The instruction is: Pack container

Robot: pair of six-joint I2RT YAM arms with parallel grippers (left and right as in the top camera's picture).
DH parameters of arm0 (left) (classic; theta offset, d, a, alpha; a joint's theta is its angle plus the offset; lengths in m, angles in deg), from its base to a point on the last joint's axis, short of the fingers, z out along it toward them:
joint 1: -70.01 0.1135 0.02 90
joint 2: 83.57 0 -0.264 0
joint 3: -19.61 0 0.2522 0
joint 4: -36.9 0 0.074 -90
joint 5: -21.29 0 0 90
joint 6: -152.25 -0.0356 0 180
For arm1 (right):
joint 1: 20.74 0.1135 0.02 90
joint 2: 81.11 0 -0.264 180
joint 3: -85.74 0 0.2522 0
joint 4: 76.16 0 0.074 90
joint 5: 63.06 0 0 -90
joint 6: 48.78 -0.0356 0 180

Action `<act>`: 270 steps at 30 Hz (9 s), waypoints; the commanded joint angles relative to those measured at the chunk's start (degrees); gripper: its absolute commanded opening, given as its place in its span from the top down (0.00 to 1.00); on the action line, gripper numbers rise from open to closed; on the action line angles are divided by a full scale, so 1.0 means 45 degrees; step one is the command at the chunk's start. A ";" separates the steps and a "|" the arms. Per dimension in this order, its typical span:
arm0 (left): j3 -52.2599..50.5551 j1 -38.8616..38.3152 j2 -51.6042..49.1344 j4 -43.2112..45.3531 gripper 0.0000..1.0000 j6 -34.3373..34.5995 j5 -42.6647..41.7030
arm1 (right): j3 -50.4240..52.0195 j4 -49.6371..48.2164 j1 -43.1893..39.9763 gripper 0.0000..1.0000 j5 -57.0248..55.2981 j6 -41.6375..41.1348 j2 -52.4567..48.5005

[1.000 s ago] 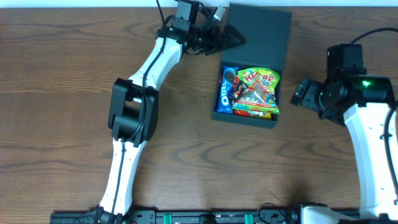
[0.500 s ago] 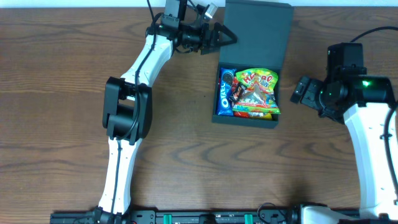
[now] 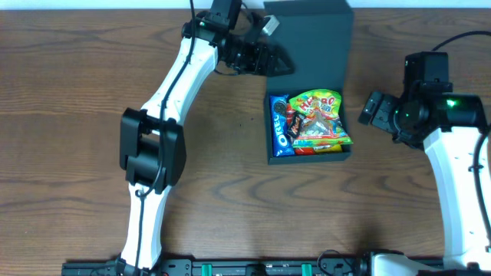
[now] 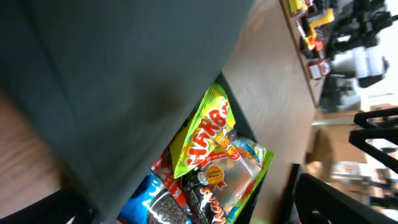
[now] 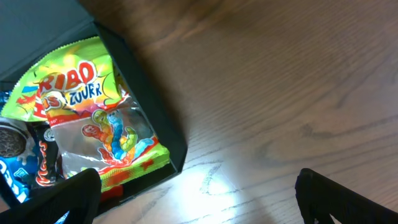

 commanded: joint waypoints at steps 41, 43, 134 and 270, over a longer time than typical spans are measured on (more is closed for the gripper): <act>0.0219 0.1545 -0.1938 -0.1234 0.05 0.1807 0.0325 | 0.0772 -0.0967 -0.0058 0.01 -0.0364 0.0583 0.3293; 0.0219 0.1409 -0.2438 -0.0155 0.05 0.2652 0.0044 | 0.0772 -0.0971 -0.0058 0.01 -0.0364 0.0583 0.3293; 0.0243 -0.1943 0.5051 -0.6737 0.04 -0.1588 0.5722 | 0.0554 -0.0889 0.0097 0.01 0.1962 0.2229 0.2560; -1.2604 -0.4750 1.1778 0.3002 0.05 0.5950 1.5698 | 0.1744 -0.0801 0.1520 0.01 -0.1457 -0.0816 0.0884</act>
